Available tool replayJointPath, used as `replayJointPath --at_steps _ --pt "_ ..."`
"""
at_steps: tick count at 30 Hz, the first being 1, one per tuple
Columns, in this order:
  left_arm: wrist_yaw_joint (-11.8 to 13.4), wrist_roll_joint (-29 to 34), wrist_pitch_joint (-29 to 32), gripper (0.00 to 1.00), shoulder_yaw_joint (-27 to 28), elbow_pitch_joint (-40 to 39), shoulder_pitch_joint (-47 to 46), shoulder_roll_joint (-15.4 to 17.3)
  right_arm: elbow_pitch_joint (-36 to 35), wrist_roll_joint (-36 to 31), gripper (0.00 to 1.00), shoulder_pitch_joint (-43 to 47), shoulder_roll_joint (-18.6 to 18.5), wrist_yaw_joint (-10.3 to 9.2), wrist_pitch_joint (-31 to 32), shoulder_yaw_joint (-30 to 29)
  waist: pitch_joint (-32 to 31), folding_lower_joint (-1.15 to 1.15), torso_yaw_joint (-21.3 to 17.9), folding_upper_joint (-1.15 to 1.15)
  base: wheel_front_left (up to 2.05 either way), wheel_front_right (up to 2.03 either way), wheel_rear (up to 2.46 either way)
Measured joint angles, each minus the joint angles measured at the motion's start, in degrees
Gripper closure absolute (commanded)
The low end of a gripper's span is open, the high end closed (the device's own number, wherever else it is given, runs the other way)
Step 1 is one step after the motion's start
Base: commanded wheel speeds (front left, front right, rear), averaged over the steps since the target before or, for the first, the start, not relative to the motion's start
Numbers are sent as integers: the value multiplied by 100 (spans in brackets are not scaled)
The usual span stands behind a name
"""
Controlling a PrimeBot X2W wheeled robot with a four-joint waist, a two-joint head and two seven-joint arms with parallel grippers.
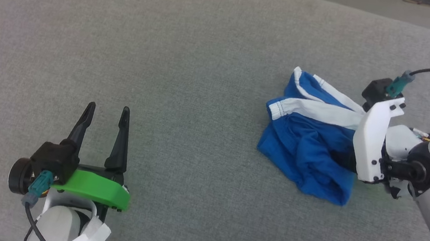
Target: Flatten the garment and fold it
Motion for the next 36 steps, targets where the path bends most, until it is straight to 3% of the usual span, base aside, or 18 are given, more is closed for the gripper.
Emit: replayJointPath --at_steps 1,7,13,17,25,31,36 --pt "10 0 0 0 8 7 0 0 -34 32 100 -10 -25 0 -91 26 29 0 17 0 0 0 0" --pt "21 3 0 0 68 67 8 0 -162 282 100 -37 -76 -3 -591 266 -22 0 -18 0 0 0 0" --pt "21 48 0 0 244 41 173 0 -910 523 100 16 -221 -2 -946 801 -212 0 -266 0 0 0 0" --pt "21 62 0 0 365 -13 352 -1 -1506 568 100 -2 -712 -2 -1002 1093 -298 0 -582 0 0 0 0" --pt "-7 260 0 0 467 -185 369 -3 -2369 331 100 -232 -2138 -2 -790 1534 -325 0 -1418 0 0 0 0" --pt "-81 338 0 0 543 -277 192 70 -2396 -179 100 -664 -2880 -1 -738 1693 -178 0 -1993 0 0 0 0" --pt "-129 393 0 0 541 -457 63 140 -2011 -464 100 -975 -3179 -1 -716 1740 107 0 -2278 1 0 0 0"
